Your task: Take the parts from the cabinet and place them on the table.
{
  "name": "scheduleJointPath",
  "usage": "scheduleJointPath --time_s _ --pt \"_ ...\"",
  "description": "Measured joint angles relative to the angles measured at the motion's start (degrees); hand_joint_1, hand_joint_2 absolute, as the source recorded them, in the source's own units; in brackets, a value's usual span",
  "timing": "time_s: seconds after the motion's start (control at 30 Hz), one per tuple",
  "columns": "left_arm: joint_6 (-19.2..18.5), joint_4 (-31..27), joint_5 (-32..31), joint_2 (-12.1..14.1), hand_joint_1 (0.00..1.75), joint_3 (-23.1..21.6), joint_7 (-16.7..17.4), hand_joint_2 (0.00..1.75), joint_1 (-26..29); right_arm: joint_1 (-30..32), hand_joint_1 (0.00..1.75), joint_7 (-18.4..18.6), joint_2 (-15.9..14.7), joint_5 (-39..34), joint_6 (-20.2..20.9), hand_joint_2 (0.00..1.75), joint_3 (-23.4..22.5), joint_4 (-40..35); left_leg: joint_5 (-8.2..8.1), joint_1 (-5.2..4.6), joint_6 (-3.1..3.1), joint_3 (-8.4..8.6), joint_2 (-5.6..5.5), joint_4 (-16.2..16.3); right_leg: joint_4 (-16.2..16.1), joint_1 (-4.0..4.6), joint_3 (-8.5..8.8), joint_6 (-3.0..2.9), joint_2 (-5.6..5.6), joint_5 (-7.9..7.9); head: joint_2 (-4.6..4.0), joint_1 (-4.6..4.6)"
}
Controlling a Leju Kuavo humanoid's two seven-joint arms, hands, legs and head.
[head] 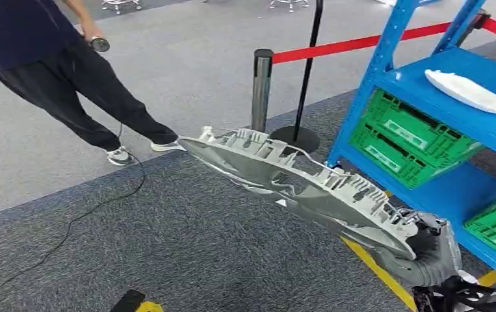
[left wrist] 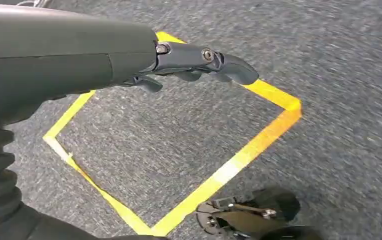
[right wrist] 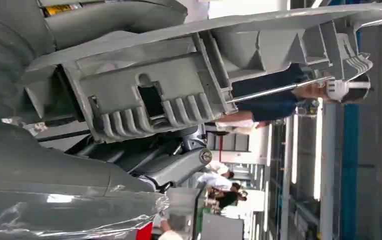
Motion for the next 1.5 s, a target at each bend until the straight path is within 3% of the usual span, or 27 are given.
scheduleJointPath --time_s 0.03,0.07,0.17,0.2,0.27,0.33,0.37,0.4,0.47,0.5,0.53,0.57,0.67,0.7,0.77,0.83,0.9,0.97,1.0,1.03,1.07,1.1,1.2,1.3,1.37,1.43,1.5 --pt "0.00 0.00 0.07 -0.07 0.00 0.00 0.00 1.75 -0.16 0.01 1.75 0.00 0.00 -0.02 0.02 1.75 0.00 0.00 0.02 -0.31 -0.19 2.02 3.11 -3.25 0.06 0.47 -0.01 0.36 -0.56 -0.23 0.00 0.00" --pt "0.00 0.00 0.11 -0.09 0.00 0.00 0.02 1.75 -0.43 -0.02 1.75 -0.02 0.00 -0.04 0.00 1.75 -0.02 0.00 -0.02 -0.36 0.82 1.84 2.18 -4.00 0.46 0.71 -0.10 0.75 -1.02 -0.49 0.00 -0.03" --pt "0.00 0.00 0.24 0.07 0.00 0.02 0.26 1.75 -0.22 -0.18 1.75 -0.02 0.00 -0.02 0.20 1.75 0.00 0.00 0.12 -0.80 2.06 1.32 0.06 -4.03 -0.06 0.51 0.44 1.59 -3.10 -0.45 0.00 0.28" --pt "-0.11 0.00 0.50 0.04 0.00 0.02 0.68 1.75 -0.15 -0.31 1.75 -0.02 0.00 -0.04 0.26 1.75 0.00 -0.02 0.42 -0.38 2.57 1.47 -0.66 -4.27 0.22 0.09 -0.09 2.07 -2.08 -0.90 0.00 0.26" --pt "-0.28 0.00 0.68 0.09 0.00 0.07 1.09 1.75 -0.28 -0.30 1.75 -0.06 0.00 -0.09 0.35 1.75 0.02 0.00 0.54 -0.34 3.30 1.41 -1.84 -4.28 6.03 0.03 -2.26 2.17 3.51 -4.46 0.00 0.63" --pt "-0.37 0.00 0.72 0.04 0.00 0.07 1.09 1.75 -0.37 -0.32 1.75 0.00 0.00 -0.07 0.42 1.75 0.04 0.02 0.60 -0.49 3.43 1.33 -3.48 -4.25 15.67 0.17 -6.97 2.19 4.73 -8.46 0.00 0.92" --pt "-0.37 0.00 0.72 0.04 0.00 0.07 1.09 1.75 -0.32 -0.27 1.75 0.02 0.00 -0.07 0.44 1.75 0.04 0.07 0.64 -0.60 3.49 1.33 -4.32 -4.25 18.43 0.20 -8.59 2.08 4.76 -8.91 0.00 0.90" --pt "-0.44 0.00 0.76 0.07 0.00 0.07 1.09 1.75 -0.27 -0.27 1.75 0.02 0.00 -0.07 0.44 1.75 0.04 0.07 0.69 -0.67 3.54 1.35 -5.19 -4.23 18.24 0.22 -8.79 1.90 4.77 -7.98 0.00 0.90" --pt "-0.72 0.00 0.98 0.07 0.00 0.07 1.18 1.75 -0.25 -0.29 1.75 0.02 0.00 -0.07 0.46 1.75 0.04 0.07 0.77 -0.69 3.44 1.44 -7.13 -4.20 10.24 0.21 -5.32 1.41 5.52 -2.76 0.00 0.90" --pt "-0.92 0.00 1.01 0.07 0.00 0.09 1.18 1.75 -0.26 -0.31 1.75 0.09 0.00 -0.02 0.48 1.75 0.04 0.07 0.84 -0.64 3.34 1.49 -7.90 -4.19 4.90 0.17 -2.80 1.18 6.82 -0.27 0.00 0.94" --pt "-1.03 0.00 1.07 0.02 0.00 0.09 1.18 1.75 -0.25 -0.41 1.75 0.11 0.00 -0.02 0.48 1.75 0.04 0.07 0.94 -0.49 3.16 1.40 -8.52 -4.19 1.30 -0.05 -1.25 0.99 10.08 0.06 0.00 0.92" --pt "-1.13 0.00 1.14 0.04 0.00 0.09 1.18 1.75 -0.33 -0.36 1.75 0.11 0.02 0.00 0.48 1.75 0.04 0.05 1.04 -0.71 2.85 0.98 -9.33 -3.91 0.27 -0.24 -0.85 1.20 10.49 -0.18 0.00 0.79" --pt "-2.43 0.00 2.71 0.11 0.00 0.22 0.76 1.75 0.08 -0.36 1.75 0.26 0.11 0.07 0.39 1.75 0.04 0.04 1.88 0.10 1.61 0.32 -11.01 -4.38 0.48 0.53 -0.63 0.77 8.74 0.24 0.00 0.90" --pt "-2.56 0.00 4.36 0.31 0.00 0.67 0.20 1.75 0.14 -0.31 1.75 0.31 0.11 0.20 0.24 1.75 0.04 0.00 1.78 0.14 1.30 0.10 -11.56 -4.19 -0.60 -0.13 -0.27 0.13 7.57 0.82 0.00 0.81" --pt "-1.99 0.00 7.11 0.44 0.00 1.99 -0.81 1.75 -0.12 -0.07 1.75 0.31 0.48 0.22 -0.18 1.75 0.04 -0.13 -1.52 -0.45 0.88 -1.84 -5.22 -0.18 -1.15 0.19 0.08 -0.48 6.02 1.12 0.00 0.26" --pt "-0.58 0.00 8.26 0.52 0.00 2.60 -1.20 1.75 -0.55 0.54 1.75 -0.13 0.61 0.61 -0.55 1.75 0.00 -0.53 -5.90 -0.21 0.36 -6.19 -3.14 8.95 -1.18 0.30 -0.03 -0.53 4.10 1.09 0.00 0.31" --pt "1.32 0.00 9.11 0.70 0.00 3.78 -0.37 1.75 -0.54 1.55 1.75 -0.70 0.98 0.81 -0.55 1.75 0.00 -0.94 -6.71 0.22 -0.17 -8.13 -2.81 13.31 -1.18 0.20 -0.02 -0.55 2.29 0.98 0.00 0.31" --pt "2.38 0.00 8.65 1.27 0.00 4.33 0.50 1.75 -0.12 2.29 1.75 -1.25 1.29 0.68 -0.33 1.75 0.00 -1.38 -3.00 0.79 -0.80 -5.00 -2.27 7.83 -1.15 -0.03 0.04 -0.22 0.86 0.78 0.00 0.31" --pt "2.49 0.00 8.24 1.51 0.00 4.57 0.61 1.75 -0.06 2.44 1.75 -1.33 1.36 0.61 -0.22 1.75 -0.02 -1.53 -0.74 1.06 -1.16 -2.03 -1.00 2.69 -1.05 -0.21 0.18 0.15 0.20 0.62 0.00 0.28" --pt "2.47 0.00 7.36 1.64 0.00 4.59 0.66 1.75 -0.12 2.52 1.75 -1.53 1.36 0.44 0.07 1.75 -0.18 -1.68 0.65 1.29 -1.58 0.70 2.02 -1.71 -0.72 0.02 0.36 0.72 -0.35 0.33 0.00 0.24" --pt "2.32 -0.02 6.41 1.55 0.00 4.59 0.66 1.75 -0.49 2.68 1.75 -1.66 1.36 0.35 0.35 1.75 -0.58 -1.94 0.07 1.09 -1.64 1.61 3.07 -4.01 0.16 0.43 0.01 1.40 -0.94 -0.28 0.00 -0.05" --pt "2.12 0.00 5.83 1.62 0.00 4.57 0.39 1.75 -0.71 2.43 1.75 -1.71 1.36 0.04 0.72 1.75 -1.01 -1.92 0.07 1.03 -0.08 1.20 1.79 -3.33 -0.10 0.42 -0.17 1.61 -1.47 -0.30 0.00 0.37" --pt "1.79 -0.02 6.01 1.49 0.00 4.52 -1.69 1.75 -0.92 0.73 1.75 -0.66 1.36 -2.12 2.25 1.75 -1.77 -1.29 -0.01 0.79 1.27 0.95 -0.16 -3.37 -0.55 0.06 0.96 2.28 -3.36 -0.47 0.00 0.63" --pt "1.64 -0.02 6.75 0.87 0.00 4.52 -3.40 1.75 -1.84 0.22 1.75 -0.42 1.38 -2.56 2.69 1.75 -2.58 -0.83 0.19 0.82 2.35 1.02 -2.18 -3.45 7.39 -0.27 -2.62 2.51 3.36 -5.19 0.00 1.16" --pt "1.03 -0.02 9.50 0.41 0.00 4.72 -5.27 1.75 -2.10 0.35 1.75 0.56 1.38 -2.71 2.78 1.75 -3.50 -0.50 0.14 0.38 2.69 1.03 -3.90 -3.45 17.11 0.10 -7.93 2.13 4.56 -8.33 0.00 1.53" --pt "1.07 -0.02 13.68 -0.30 0.00 6.43 -4.25 1.75 -1.97 1.21 1.75 1.59 1.36 -1.91 2.93 1.75 -4.61 -0.54 0.14 -0.07 2.91 1.14 -5.76 -3.45 17.48 0.68 -9.44 1.16 4.84 -6.39 0.00 1.53" --pt "2.73 -0.02 11.84 -0.85 0.00 7.26 0.48 1.75 -1.19 2.93 1.75 2.08 1.18 0.26 2.78 1.75 -5.74 -2.03 0.09 -0.27 3.00 1.36 -7.69 -3.45 8.31 1.41 -6.00 -0.16 6.13 -0.66 0.00 1.49"
